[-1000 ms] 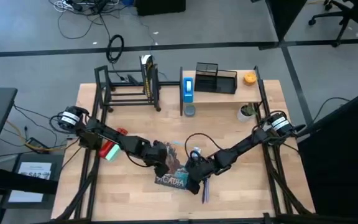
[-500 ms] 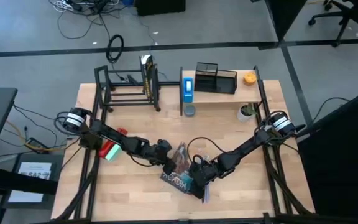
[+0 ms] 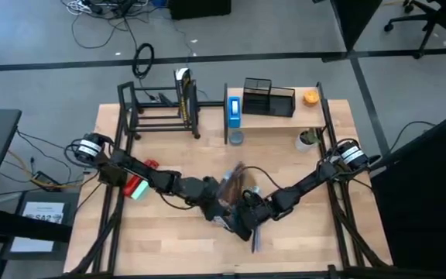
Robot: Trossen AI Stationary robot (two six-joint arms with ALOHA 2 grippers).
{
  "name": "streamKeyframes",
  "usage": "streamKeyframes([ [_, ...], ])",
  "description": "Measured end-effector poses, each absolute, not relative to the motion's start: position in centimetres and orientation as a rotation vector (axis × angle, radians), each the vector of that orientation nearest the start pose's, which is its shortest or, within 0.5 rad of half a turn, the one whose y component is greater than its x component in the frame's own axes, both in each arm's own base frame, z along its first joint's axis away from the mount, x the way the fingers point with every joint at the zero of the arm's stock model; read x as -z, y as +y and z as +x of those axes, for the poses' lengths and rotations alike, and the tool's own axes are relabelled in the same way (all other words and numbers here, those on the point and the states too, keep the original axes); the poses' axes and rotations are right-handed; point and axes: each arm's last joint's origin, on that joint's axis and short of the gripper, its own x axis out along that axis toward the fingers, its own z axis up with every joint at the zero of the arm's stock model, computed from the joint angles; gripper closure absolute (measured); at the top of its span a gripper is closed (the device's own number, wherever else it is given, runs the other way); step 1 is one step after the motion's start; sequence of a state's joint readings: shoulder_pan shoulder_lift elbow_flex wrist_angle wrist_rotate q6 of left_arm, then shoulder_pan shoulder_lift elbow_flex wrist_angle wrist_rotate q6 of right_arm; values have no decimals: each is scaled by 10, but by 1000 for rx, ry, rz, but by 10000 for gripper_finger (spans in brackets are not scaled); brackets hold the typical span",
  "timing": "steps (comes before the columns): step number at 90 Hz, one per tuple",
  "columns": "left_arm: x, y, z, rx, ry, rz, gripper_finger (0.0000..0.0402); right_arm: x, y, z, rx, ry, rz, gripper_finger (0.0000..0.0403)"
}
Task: Stock shelves
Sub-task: Put the brown book on the book organizer
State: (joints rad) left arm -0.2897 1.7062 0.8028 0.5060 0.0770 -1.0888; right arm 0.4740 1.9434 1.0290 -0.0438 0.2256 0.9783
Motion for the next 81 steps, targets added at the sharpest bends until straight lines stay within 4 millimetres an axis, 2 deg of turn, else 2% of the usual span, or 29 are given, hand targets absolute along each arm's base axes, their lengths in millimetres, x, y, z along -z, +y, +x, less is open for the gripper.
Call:
streamKeyframes([
  [18, -161, -98, 323, 0, 646, -1007, 282, -113, 164, 330, 213, 918, 580, 403],
  [36, -158, -96, 322, -55, 650, -978, 385, -113, 168, 328, 210, 917, 568, 403],
  [54, -163, -106, 316, -88, 653, -896, 397, -116, 184, 312, 239, 931, 502, 403],
  [69, -182, -119, 305, -130, 708, -748, 399, -138, 205, 283, 204, 897, 371, 403],
  [81, -201, -131, 299, -176, 760, -554, 400, -181, 216, 267, 104, 767, 292, 394],
])
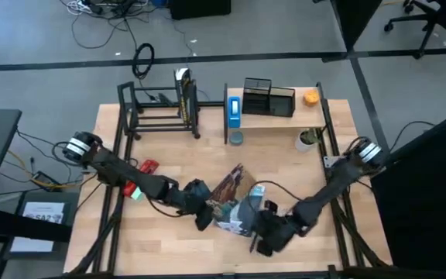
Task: Stock shelves
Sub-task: Put the brown book on the book organizer
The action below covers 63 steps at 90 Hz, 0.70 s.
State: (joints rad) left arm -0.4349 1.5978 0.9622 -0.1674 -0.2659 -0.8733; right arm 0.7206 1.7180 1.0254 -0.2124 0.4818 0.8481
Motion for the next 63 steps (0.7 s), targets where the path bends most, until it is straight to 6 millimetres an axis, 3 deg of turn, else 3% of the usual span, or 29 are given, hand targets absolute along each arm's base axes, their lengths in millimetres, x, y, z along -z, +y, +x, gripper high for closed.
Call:
streamKeyframes([
  [19, -223, -151, 295, -205, 730, -295, 401, -235, 198, 249, 148, 605, 209, 325],
  [32, -235, -166, 292, -177, 690, -241, 401, -237, 177, 223, 315, 587, 139, 250],
  [39, -237, -172, 289, -170, 678, -229, 401, -227, 169, 209, 357, 569, 206, 207],
  [49, -238, -179, 285, -191, 646, -206, 401, -196, 168, 196, 357, 502, 365, 149],
  [63, -246, -185, 288, -201, 529, -217, 401, -159, 176, 200, 265, 226, 540, 92],
])
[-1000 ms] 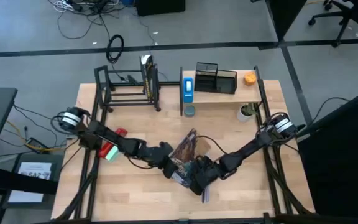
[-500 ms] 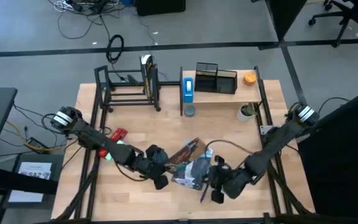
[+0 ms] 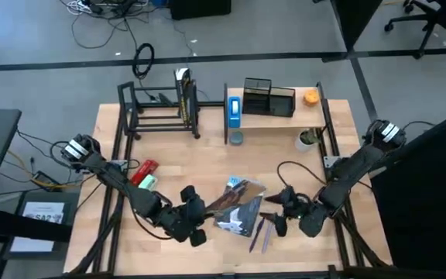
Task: Stock shelves
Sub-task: Put the brown book on the book organizer
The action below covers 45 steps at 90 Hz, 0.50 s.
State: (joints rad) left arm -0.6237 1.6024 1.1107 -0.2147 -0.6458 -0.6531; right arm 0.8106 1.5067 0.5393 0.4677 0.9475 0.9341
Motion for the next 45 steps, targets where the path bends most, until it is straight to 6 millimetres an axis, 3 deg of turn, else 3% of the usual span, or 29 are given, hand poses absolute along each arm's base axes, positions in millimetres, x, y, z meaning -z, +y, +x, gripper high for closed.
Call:
streamKeyframes([
  [18, -263, -191, 298, -135, 360, -234, 402, -148, 182, 226, 148, -92, 541, 75],
  [32, -271, -189, 303, -125, 289, -265, 401, -155, 188, 253, 9, -191, 504, 94],
  [45, -273, -190, 304, -121, 263, -287, 401, -176, 193, 269, -42, -265, 452, 128],
])
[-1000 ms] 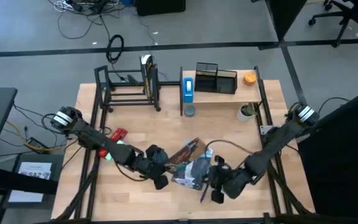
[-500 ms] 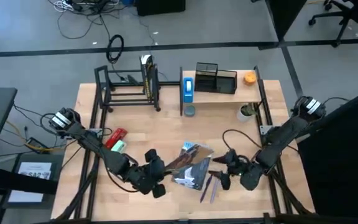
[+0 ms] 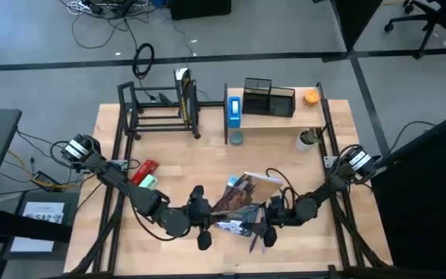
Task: Stock shelves
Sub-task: Put the brown book on the book organizer
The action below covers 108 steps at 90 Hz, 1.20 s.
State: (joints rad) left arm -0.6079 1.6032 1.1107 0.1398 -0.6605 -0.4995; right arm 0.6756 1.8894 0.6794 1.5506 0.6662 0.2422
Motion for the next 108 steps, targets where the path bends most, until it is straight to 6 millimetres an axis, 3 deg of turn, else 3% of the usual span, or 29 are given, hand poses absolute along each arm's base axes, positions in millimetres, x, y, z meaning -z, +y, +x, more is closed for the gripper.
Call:
streamKeyframes([
  [12, -273, -190, 304, -114, 261, -295, 401, -194, 193, 271, -35, -318, 398, 195],
  [28, -275, -191, 304, -106, 248, -311, 383, -200, 192, 267, 17, -326, 398, 363],
  [33, -274, -191, 304, -106, 252, -301, 370, -199, 193, 265, 39, -320, 387, 388],
  [70, -262, -187, 293, -48, 459, -221, 215, -182, 206, 239, 129, -230, 386, 401],
  [93, -288, -175, 293, -149, 286, -233, 197, -168, 207, 231, 66, -166, 424, 402],
  [108, -280, -158, 311, -132, 309, -295, 197, -166, 204, 236, 31, -153, 439, 403],
])
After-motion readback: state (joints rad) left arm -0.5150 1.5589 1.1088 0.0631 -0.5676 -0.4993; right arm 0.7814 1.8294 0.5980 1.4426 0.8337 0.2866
